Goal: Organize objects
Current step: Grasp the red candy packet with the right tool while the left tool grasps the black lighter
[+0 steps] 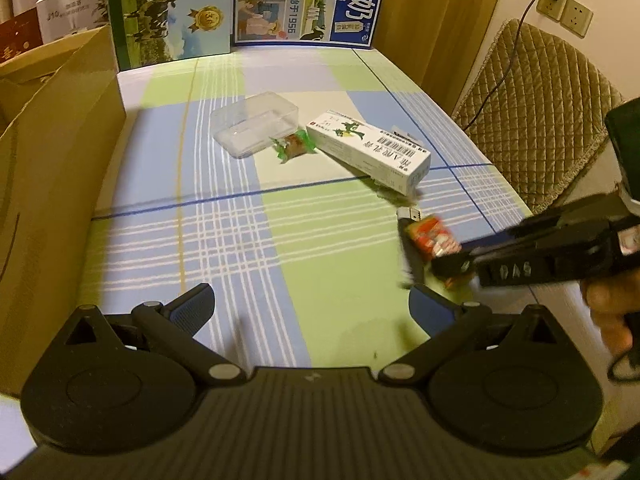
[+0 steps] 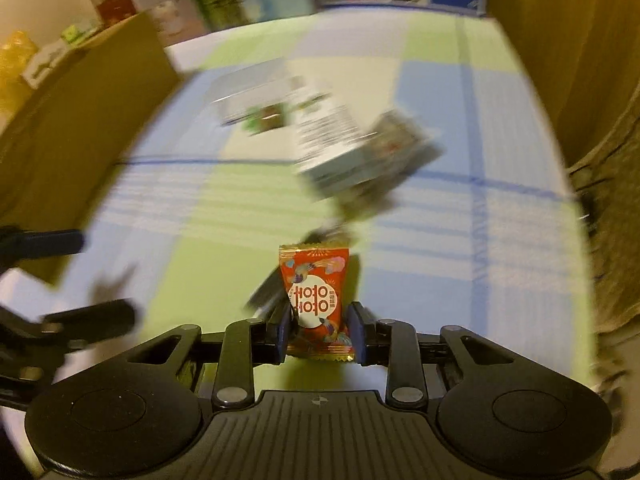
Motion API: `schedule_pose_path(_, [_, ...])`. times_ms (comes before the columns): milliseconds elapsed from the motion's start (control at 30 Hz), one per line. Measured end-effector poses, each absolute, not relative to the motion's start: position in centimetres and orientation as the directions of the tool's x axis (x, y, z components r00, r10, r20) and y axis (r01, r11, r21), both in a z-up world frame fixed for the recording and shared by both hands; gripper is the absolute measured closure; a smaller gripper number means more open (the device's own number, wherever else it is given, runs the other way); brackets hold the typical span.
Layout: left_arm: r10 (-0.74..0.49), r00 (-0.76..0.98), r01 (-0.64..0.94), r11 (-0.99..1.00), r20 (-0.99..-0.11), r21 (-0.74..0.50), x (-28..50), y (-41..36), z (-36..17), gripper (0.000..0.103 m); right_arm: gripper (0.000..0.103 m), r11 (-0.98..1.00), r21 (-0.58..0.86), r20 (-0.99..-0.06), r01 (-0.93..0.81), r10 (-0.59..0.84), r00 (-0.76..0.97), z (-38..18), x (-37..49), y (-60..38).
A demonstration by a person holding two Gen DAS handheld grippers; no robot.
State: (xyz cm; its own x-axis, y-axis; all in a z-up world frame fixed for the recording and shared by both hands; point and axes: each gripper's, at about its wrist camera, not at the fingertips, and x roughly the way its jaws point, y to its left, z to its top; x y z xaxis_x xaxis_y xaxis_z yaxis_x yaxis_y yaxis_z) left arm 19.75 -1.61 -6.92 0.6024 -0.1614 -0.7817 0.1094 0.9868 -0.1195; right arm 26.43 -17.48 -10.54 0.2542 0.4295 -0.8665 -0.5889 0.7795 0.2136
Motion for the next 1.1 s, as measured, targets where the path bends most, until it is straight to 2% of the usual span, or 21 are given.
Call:
schedule_pose_path(100, [-0.159,0.596,0.109,0.987,-0.787,-0.117,19.2,-1.2,-7.1,0.002,0.075,0.782,0.265,-0.851,-0.565,0.465,0.244,-10.6,25.5,-16.8])
schedule_pose_path(200, [-0.162,0.6,0.129,0.986,-0.783,-0.105,19.2,-1.2,-7.2,0.005,0.075,0.853,0.217,-0.854,-0.474,0.401,0.331,-10.5,25.8,-18.0])
schedule_pose_path(500, [-0.265,0.606,0.299,0.95,-0.75,-0.093,22.8,-5.7,-8.6,0.03,0.075,0.934,0.168,-0.83,-0.316,0.307,0.466,-10.0,26.9,-21.5])
schedule_pose_path(600, [-0.295,0.6,0.365,0.928,-0.744,-0.073,24.0,-7.6,-9.7,0.043,0.075,0.943,0.151,-0.813,-0.296,0.289,0.505,-9.5,27.0,-22.0])
schedule_pose_path(667, [-0.304,0.592,0.4,0.915,-0.746,-0.055,24.7,-8.5,-10.4,0.06,0.075,0.943,0.16,-0.812,-0.292,0.294,0.505,-9.6,27.1,-22.1])
schedule_pose_path(800, [-0.301,0.58,0.426,0.904,-0.757,-0.033,25.6,-9.5,-11.4,0.077,0.075,0.94,0.168,-0.814,-0.297,0.302,0.496,-9.9,27.2,-22.2])
schedule_pose_path(833, [-0.303,0.579,0.429,0.902,-0.757,-0.033,25.6,-9.6,-11.4,0.085,0.075,0.939,0.172,-0.814,-0.298,0.306,0.494,-9.9,27.2,-22.2])
schedule_pose_path(1100, [-0.223,0.578,0.303,0.952,-0.785,-0.048,22.3,-5.7,-10.8,0.085,0.075,0.891,0.212,-0.81,-0.401,0.39,0.439,-9.7,26.2,-20.6])
